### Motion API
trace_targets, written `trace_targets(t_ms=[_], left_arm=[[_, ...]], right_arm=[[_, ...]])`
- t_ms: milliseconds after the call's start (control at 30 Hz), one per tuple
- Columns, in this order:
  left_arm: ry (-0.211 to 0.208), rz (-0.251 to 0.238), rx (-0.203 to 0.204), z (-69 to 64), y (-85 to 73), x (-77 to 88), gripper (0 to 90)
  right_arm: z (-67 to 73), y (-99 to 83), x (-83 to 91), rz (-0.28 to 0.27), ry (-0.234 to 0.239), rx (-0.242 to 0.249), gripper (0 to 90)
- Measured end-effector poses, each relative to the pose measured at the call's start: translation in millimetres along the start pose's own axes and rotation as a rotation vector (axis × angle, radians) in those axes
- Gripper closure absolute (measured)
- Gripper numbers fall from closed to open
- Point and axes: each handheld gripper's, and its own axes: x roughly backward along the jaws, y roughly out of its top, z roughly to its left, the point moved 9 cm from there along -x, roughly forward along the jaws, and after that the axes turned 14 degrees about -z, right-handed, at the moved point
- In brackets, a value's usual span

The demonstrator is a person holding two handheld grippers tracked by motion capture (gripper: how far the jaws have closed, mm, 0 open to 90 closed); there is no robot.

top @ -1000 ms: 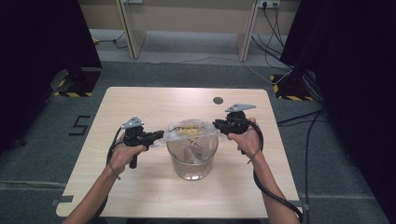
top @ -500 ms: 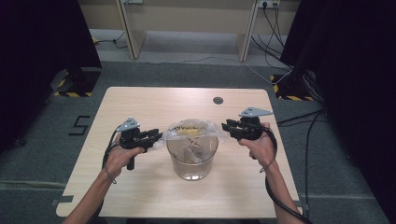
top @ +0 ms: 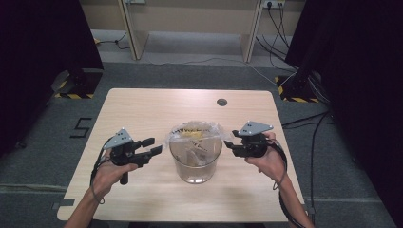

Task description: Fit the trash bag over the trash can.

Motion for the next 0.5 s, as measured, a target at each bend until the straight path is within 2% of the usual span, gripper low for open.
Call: trace_targets(t_ms=[67, 100, 133, 167, 200, 233, 267, 300, 400, 467, 500], left_arm=[[-0.044, 0.017, 0.003, -7.2, -8.2, -3.8, 50.9], [-0.044, 0.017, 0.003, -7.2, -8.2, -3.8, 53.9], [-0.054, 0.018, 0.008, -7.8, -10.1, -5.3, 58.5], [-0.062, 0.019, 0.006, -8.0, -11.8, -6.2, 58.5], [-0.065, 0.016, 0.001, -8.3, -12.6, -6.7, 69.0], [-0.071, 0.016, -0.008, -8.9, -13.3, -6.6, 69.0], [-0.073, 0.011, -0.018, -9.6, -13.3, -6.0, 77.9], [-0.073, 0.004, -0.027, -10.4, -12.7, -4.9, 77.9], [-0.093, -0.014, -0.058, -16.0, -11.4, 0.7, 87.9], [-0.115, -0.015, -0.074, -20.8, -13.2, 4.3, 88.5], [-0.135, -0.017, -0.064, -23.8, -14.7, 6.0, 88.8]], right_arm=[[0.9, -1.8, -7.0, 0.017, 0.002, 0.029, 47.8], [0.9, -1.8, -7.0, 0.017, 0.002, 0.029, 47.8], [2.3, -3.9, -12.4, 0.023, 0.024, 0.029, 55.2], [2.3, -3.9, -12.4, 0.023, 0.024, 0.029, 55.2], [3.2, -7.2, -14.7, 0.030, 0.041, 0.047, 66.4], [3.2, -7.2, -14.7, 0.030, 0.041, 0.047, 66.4], [5.4, -9.3, -13.2, 0.023, 0.051, 0.040, 73.3], [5.4, -9.3, -13.2, 0.023, 0.051, 0.040, 73.3], [8.8, -12.0, -2.5, -0.001, 0.036, 0.036, 80.3], [10.4, -12.3, 0.7, -0.014, 0.036, 0.025, 80.9], [11.7, -13.2, 3.6, -0.021, 0.036, 0.022, 81.3]])
